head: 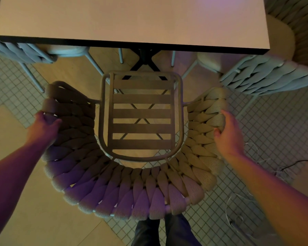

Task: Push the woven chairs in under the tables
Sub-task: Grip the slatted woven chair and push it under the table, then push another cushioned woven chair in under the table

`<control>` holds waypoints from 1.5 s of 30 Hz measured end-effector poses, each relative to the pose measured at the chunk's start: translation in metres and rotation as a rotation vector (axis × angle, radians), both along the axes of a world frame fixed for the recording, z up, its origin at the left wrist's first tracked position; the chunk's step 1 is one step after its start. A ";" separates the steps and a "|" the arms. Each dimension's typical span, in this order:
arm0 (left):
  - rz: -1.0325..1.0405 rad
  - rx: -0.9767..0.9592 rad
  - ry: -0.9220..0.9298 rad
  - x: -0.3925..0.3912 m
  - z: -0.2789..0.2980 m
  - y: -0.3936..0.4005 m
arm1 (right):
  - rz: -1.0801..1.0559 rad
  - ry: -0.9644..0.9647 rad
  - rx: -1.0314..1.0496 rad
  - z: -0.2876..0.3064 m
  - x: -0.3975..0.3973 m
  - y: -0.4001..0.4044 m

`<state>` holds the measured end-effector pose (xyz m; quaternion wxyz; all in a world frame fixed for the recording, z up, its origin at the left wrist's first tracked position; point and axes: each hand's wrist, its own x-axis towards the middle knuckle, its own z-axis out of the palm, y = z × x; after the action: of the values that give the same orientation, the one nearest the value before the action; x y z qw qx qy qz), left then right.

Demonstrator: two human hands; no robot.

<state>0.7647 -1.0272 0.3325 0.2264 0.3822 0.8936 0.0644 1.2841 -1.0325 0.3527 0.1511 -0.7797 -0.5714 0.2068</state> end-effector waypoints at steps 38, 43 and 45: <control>-0.953 0.016 -0.392 0.631 0.173 -0.019 | -0.544 0.528 -0.038 0.124 0.373 -0.185; -0.962 -0.011 -0.414 0.694 0.165 -0.004 | -0.562 0.533 -0.033 0.126 0.445 -0.155; -0.925 -0.037 -0.418 0.719 0.153 0.017 | -0.553 0.530 -0.042 0.122 0.472 -0.134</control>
<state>1.4837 -1.0105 0.4853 0.4120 0.7129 0.5673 0.0166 1.7556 -1.1664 0.4752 0.3277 -0.8267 -0.2764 0.3643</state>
